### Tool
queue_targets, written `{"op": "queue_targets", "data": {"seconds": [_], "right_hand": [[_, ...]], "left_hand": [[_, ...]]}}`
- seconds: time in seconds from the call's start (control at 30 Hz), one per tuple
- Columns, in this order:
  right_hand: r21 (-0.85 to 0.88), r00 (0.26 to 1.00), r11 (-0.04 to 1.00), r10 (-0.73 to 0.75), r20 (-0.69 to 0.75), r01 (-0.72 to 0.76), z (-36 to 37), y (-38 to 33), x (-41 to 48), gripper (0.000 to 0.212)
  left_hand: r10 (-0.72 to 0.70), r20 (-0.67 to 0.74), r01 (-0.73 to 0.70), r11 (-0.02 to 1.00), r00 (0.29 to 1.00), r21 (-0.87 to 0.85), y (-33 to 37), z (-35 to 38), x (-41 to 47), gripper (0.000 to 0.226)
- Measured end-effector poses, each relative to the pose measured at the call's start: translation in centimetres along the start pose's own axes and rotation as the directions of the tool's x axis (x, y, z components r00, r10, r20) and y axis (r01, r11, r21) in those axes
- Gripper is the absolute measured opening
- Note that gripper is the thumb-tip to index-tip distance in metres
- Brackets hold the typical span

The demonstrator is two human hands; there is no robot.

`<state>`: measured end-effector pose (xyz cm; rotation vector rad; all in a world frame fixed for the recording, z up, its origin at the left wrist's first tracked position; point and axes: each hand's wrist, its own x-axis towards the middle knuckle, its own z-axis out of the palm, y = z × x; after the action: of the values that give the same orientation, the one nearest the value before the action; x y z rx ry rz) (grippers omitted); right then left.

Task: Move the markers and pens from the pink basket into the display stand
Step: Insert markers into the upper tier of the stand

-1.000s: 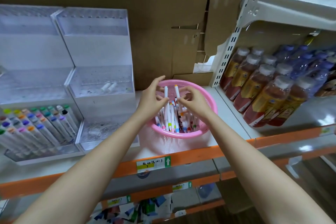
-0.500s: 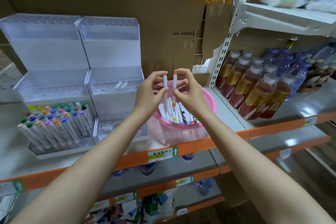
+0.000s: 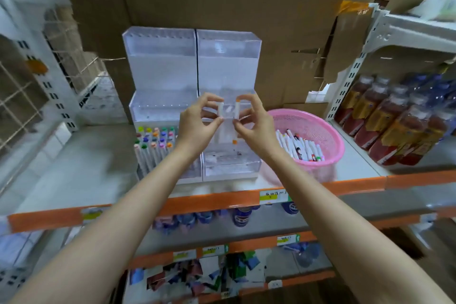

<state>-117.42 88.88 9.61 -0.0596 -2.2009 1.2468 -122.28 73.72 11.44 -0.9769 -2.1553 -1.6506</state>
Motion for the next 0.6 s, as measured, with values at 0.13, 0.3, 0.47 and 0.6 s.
{"op": "queue_targets", "data": {"seconds": [0.13, 0.3, 0.47, 0.6], "right_hand": [[0.019, 1.000, 1.000, -0.017, 0.025, 0.017, 3.6, -1.9, -0.6, 0.044], [0.017, 0.999, 1.000, -0.025, 0.029, 0.025, 6.6, -3.2, -1.2, 0.046], [-0.030, 0.997, 0.999, -0.040, 0.068, 0.042, 8.3, -3.6, -2.1, 0.045], [-0.063, 0.997, 0.995, -0.069, 0.023, 0.070, 8.7, -3.6, -2.4, 0.045]], "left_hand": [[-0.007, -0.020, 0.008, 0.999, 1.000, 0.038, -1.4, -3.3, -1.4, 0.029], [-0.091, -0.024, 0.091, 0.996, 0.996, -0.012, -2.7, -5.7, -2.1, 0.029], [-0.117, 0.024, 0.118, 0.993, 0.993, -0.018, -3.6, -6.5, -2.5, 0.026], [-0.112, 0.075, 0.112, 0.994, 0.991, 0.007, -4.3, -6.8, -2.6, 0.023]]}}
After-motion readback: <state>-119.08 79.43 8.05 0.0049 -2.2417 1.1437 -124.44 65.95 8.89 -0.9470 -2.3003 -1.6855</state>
